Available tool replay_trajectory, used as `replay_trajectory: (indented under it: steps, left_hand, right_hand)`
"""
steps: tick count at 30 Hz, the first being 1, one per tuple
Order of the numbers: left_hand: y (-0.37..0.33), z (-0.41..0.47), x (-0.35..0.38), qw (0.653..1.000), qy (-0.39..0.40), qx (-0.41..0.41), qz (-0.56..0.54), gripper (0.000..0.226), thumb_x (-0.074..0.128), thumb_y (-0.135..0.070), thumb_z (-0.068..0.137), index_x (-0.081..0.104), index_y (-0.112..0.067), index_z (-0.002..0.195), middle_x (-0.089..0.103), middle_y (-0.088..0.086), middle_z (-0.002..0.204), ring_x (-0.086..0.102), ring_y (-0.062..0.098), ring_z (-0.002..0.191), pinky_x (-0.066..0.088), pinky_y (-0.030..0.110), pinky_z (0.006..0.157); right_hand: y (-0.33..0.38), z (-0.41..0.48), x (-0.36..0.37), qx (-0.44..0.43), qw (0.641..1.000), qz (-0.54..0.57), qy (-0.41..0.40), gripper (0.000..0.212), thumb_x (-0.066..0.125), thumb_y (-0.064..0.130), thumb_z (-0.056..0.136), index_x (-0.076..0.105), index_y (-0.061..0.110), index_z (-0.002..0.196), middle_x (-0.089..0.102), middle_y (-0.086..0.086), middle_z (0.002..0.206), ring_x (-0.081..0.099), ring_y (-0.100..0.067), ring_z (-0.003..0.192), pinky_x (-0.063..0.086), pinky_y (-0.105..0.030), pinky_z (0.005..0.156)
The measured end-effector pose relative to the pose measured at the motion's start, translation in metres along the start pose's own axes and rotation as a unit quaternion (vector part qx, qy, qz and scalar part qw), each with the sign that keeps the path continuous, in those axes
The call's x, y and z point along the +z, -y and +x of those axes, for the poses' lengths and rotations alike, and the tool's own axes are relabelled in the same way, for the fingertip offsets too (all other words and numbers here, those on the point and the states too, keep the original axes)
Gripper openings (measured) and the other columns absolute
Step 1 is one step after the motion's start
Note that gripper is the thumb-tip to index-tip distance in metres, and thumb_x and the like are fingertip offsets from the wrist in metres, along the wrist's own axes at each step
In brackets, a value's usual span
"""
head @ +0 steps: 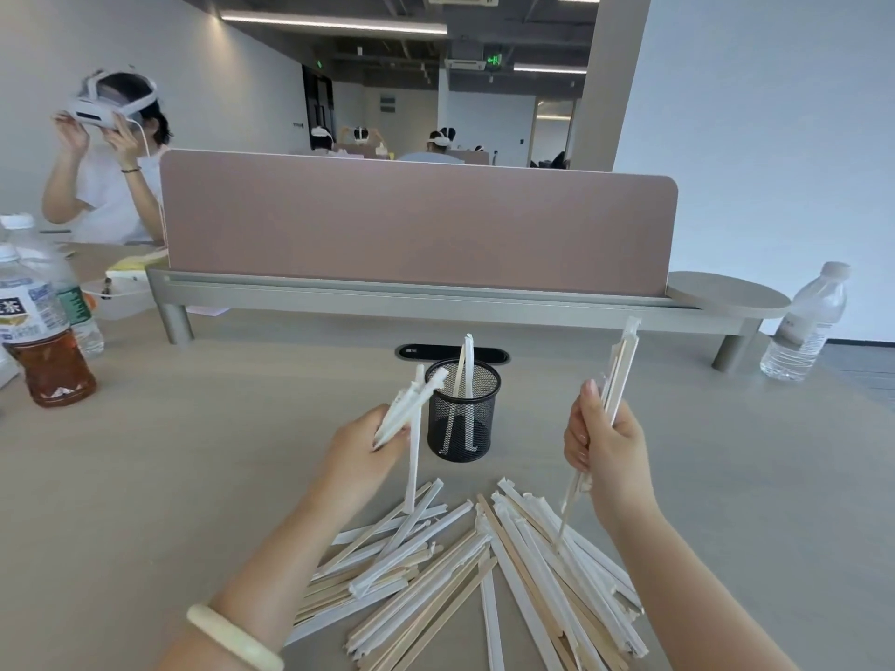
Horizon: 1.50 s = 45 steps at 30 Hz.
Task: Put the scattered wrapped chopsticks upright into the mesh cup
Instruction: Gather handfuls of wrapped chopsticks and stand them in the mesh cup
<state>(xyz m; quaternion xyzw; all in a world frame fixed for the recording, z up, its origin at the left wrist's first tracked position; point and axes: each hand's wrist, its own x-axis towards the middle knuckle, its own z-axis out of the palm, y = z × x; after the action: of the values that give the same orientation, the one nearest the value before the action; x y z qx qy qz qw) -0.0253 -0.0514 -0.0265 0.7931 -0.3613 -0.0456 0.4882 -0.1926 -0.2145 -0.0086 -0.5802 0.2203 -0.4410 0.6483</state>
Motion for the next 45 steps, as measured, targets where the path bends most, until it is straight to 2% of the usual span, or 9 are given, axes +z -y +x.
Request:
replay_trajectory:
  steps: [6,12,15,18,25,29,33,37,45]
  left_hand:
    - [-0.01,-0.006,-0.003,0.989,-0.038,-0.037,-0.135,0.012,0.049,-0.015,0.091,0.058,-0.017,0.084,0.051,-0.001,0.068,0.046,0.016,0.062,0.04,0.027,0.062]
    - [-0.015,-0.002,0.003,0.949,0.01,-0.174,-0.263,0.026,0.044,-0.012,0.071,0.063,-0.016,0.089,0.031,-0.003,0.043,0.029,0.014,0.046,0.027,0.027,0.052]
    - [-0.017,-0.006,0.003,0.956,-0.021,-0.144,-0.253,0.009,0.056,-0.025,0.086,0.059,-0.016,0.084,0.038,-0.006,0.049,0.036,0.012,0.048,0.032,0.026,0.053]
    - [-0.013,-0.014,0.006,0.965,-0.07,-0.094,-0.233,0.021,0.064,-0.029,0.083,0.055,-0.016,0.069,0.043,0.0,0.061,0.041,0.014,0.06,0.035,0.024,0.057]
    - [-0.015,-0.009,0.006,0.96,-0.032,-0.071,-0.269,0.023,0.052,-0.028,0.091,0.058,-0.015,0.073,0.06,-0.003,0.066,0.06,0.011,0.059,0.047,0.022,0.064]
    - [-0.009,-0.011,0.008,0.969,-0.042,-0.032,-0.24,0.026,0.054,-0.022,0.09,0.054,-0.009,0.067,0.046,-0.007,0.042,0.042,0.005,0.041,0.039,0.021,0.054]
    - [-0.005,-0.012,0.01,0.96,-0.04,-0.065,-0.27,0.027,0.061,-0.021,0.086,0.051,-0.017,0.062,0.034,-0.009,0.04,0.031,0.006,0.04,0.035,0.025,0.054]
    - [-0.009,-0.007,0.009,0.953,-0.05,-0.06,-0.291,0.036,0.062,-0.021,0.085,0.039,-0.015,0.057,0.032,-0.009,0.038,0.03,0.007,0.04,0.033,0.029,0.056]
    - [-0.003,-0.006,0.008,0.949,-0.027,-0.043,-0.31,0.023,0.07,-0.024,0.075,0.058,-0.02,0.056,0.056,-0.004,0.047,0.054,0.014,0.057,0.048,0.047,0.085]
  right_hand:
    - [0.009,-0.001,0.005,-0.041,0.999,-0.016,-0.016,0.022,0.044,0.022,0.098,0.049,0.015,0.078,0.031,0.011,0.045,0.025,-0.008,0.038,0.023,-0.019,0.037]
    - [-0.01,-0.009,0.015,-0.046,0.994,-0.096,-0.005,0.022,0.046,0.019,0.096,0.046,-0.002,0.092,0.031,0.005,0.049,0.026,-0.01,0.042,0.026,-0.024,0.042]
    - [-0.017,-0.012,0.016,-0.04,0.994,-0.102,-0.006,0.015,0.046,0.02,0.096,0.049,0.006,0.094,0.032,0.008,0.049,0.027,-0.008,0.041,0.028,-0.022,0.041]
    - [-0.016,-0.012,0.018,-0.031,0.995,-0.096,-0.007,0.01,0.047,0.02,0.096,0.05,0.012,0.092,0.034,0.012,0.046,0.029,-0.008,0.041,0.029,-0.018,0.039]
    - [0.006,-0.01,0.021,-0.057,0.994,-0.091,0.011,0.019,0.043,0.018,0.098,0.056,0.006,0.09,0.044,-0.003,0.051,0.043,-0.012,0.043,0.042,-0.017,0.046]
    - [-0.006,-0.013,0.021,-0.042,0.995,-0.085,0.017,0.017,0.045,0.017,0.097,0.059,0.01,0.09,0.04,0.003,0.047,0.04,-0.013,0.042,0.04,-0.021,0.045]
    - [-0.017,-0.014,0.018,0.001,0.997,-0.073,0.031,0.01,0.052,0.018,0.094,0.056,0.01,0.1,0.03,0.002,0.05,0.025,-0.012,0.043,0.028,-0.021,0.04]
    - [-0.01,-0.011,0.018,-0.019,0.996,-0.083,0.035,0.02,0.053,0.024,0.093,0.052,0.008,0.081,0.04,0.007,0.044,0.036,-0.014,0.046,0.038,-0.021,0.049]
    - [-0.012,-0.014,0.017,0.031,0.993,-0.108,0.027,0.024,0.062,0.027,0.087,0.056,0.012,0.069,0.055,-0.006,0.054,0.048,-0.014,0.055,0.042,-0.022,0.063]
